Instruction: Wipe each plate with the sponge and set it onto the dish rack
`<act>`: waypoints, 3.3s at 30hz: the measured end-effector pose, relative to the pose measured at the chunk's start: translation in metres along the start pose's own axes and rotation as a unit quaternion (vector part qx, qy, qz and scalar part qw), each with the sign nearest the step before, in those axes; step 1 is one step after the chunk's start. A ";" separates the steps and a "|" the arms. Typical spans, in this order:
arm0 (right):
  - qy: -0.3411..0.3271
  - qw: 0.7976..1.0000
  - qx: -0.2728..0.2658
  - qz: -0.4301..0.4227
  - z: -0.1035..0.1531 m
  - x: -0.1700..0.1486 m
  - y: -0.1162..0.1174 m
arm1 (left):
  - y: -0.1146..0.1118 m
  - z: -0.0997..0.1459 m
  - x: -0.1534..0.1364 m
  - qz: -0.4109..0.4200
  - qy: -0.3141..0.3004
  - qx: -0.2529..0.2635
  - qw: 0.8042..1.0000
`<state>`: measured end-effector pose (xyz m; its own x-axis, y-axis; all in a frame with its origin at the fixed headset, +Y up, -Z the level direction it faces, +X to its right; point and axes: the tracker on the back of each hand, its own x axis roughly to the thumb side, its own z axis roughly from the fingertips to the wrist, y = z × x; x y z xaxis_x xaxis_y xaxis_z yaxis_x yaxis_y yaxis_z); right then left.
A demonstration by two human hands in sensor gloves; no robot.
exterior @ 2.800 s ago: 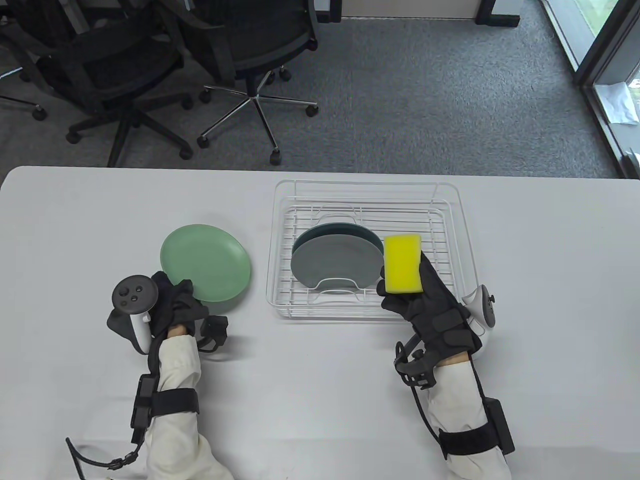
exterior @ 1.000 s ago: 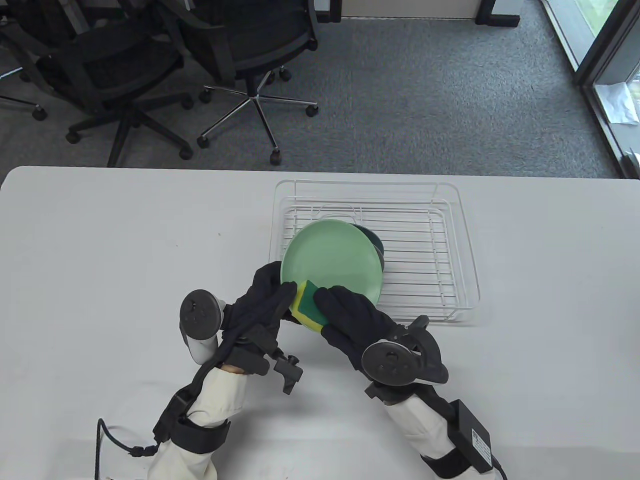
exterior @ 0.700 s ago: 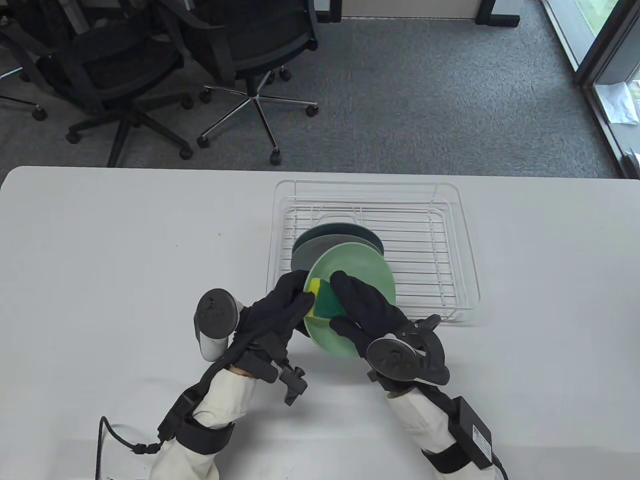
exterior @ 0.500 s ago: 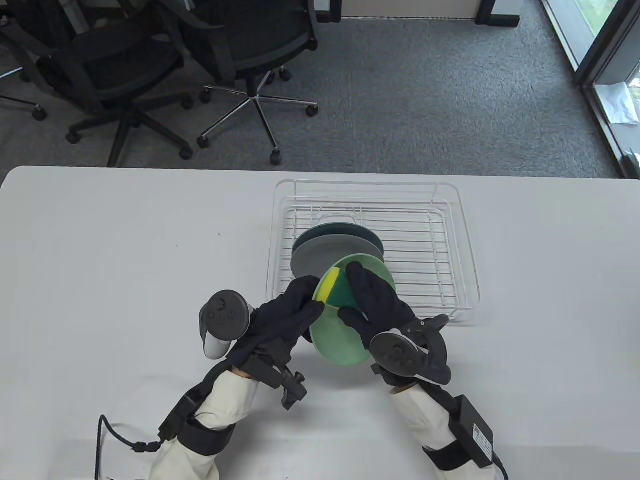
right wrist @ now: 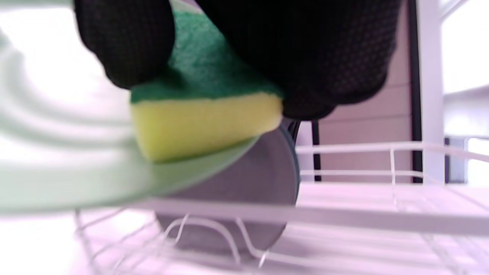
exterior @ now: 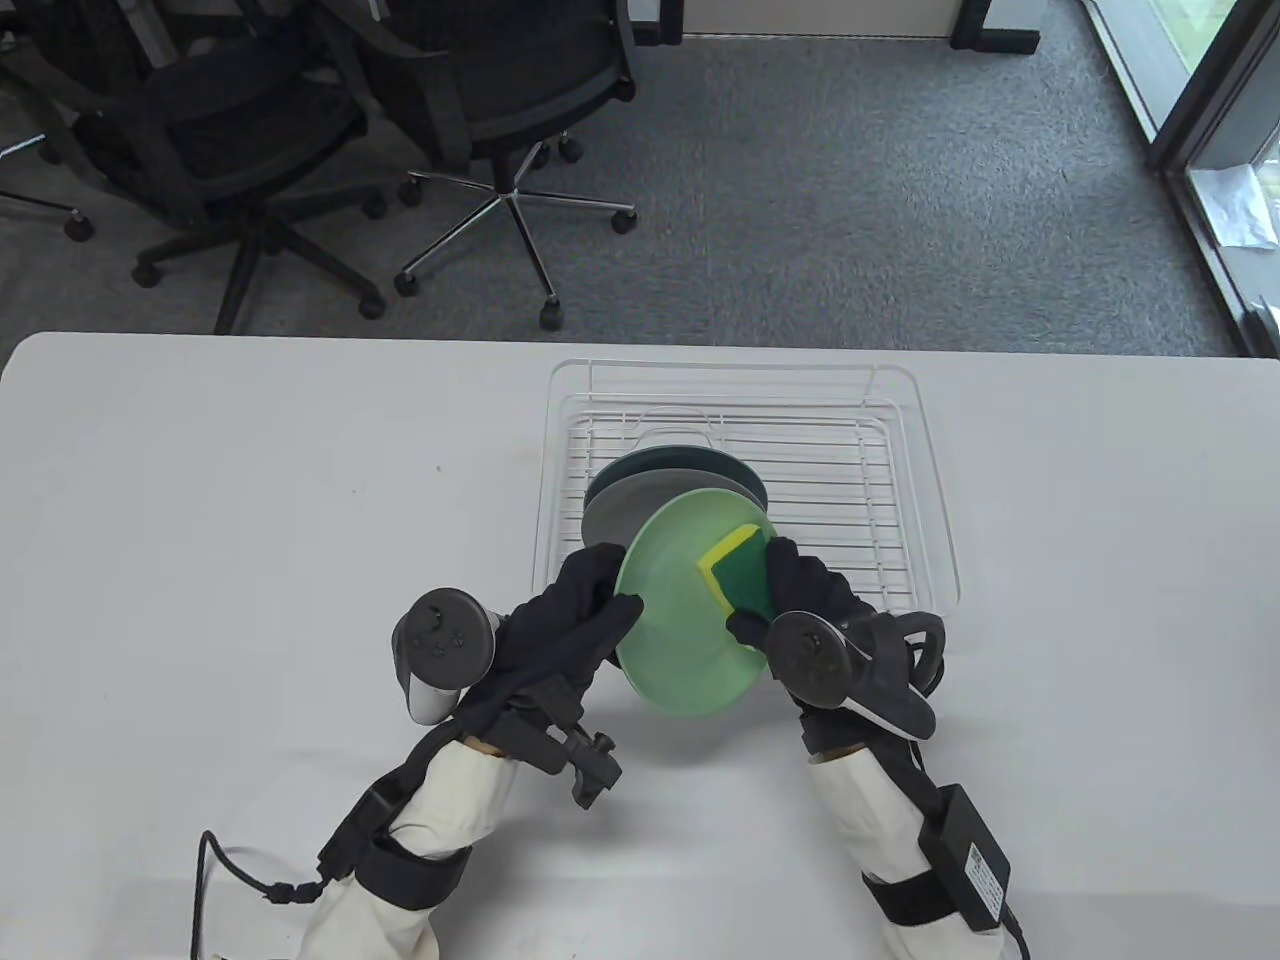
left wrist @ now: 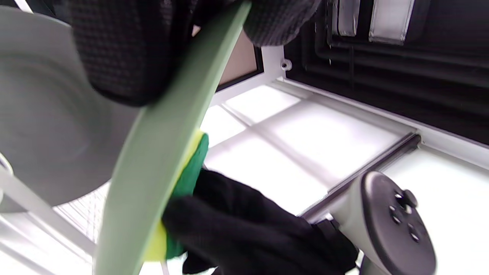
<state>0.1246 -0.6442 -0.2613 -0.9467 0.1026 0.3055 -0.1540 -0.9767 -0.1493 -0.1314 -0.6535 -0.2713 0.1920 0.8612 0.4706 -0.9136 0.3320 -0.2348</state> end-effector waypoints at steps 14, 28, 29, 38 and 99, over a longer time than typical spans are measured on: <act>-0.118 0.990 0.019 -0.069 0.005 0.044 0.001 | 0.004 -0.001 -0.014 0.027 0.026 0.018 0.999; -0.021 0.998 0.015 -0.052 -0.004 0.002 0.006 | 0.003 0.001 -0.012 0.018 0.019 0.038 0.999; -0.025 0.998 0.026 -0.051 -0.004 0.003 0.005 | 0.003 0.001 -0.013 0.012 0.018 0.041 0.999; -0.136 0.979 0.110 -0.101 -0.001 0.036 0.003 | 0.004 0.001 -0.021 0.024 0.035 0.048 0.998; -0.020 0.936 -0.166 -0.311 0.014 -0.009 -0.021 | 0.037 0.011 -0.043 0.274 0.125 0.155 0.941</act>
<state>0.1400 -0.6276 -0.2477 -0.6344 0.6179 0.4644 -0.7572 -0.6176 -0.2127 -0.1773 -0.6822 -0.2908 -0.2954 0.9468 0.1279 -0.9531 -0.2830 -0.1071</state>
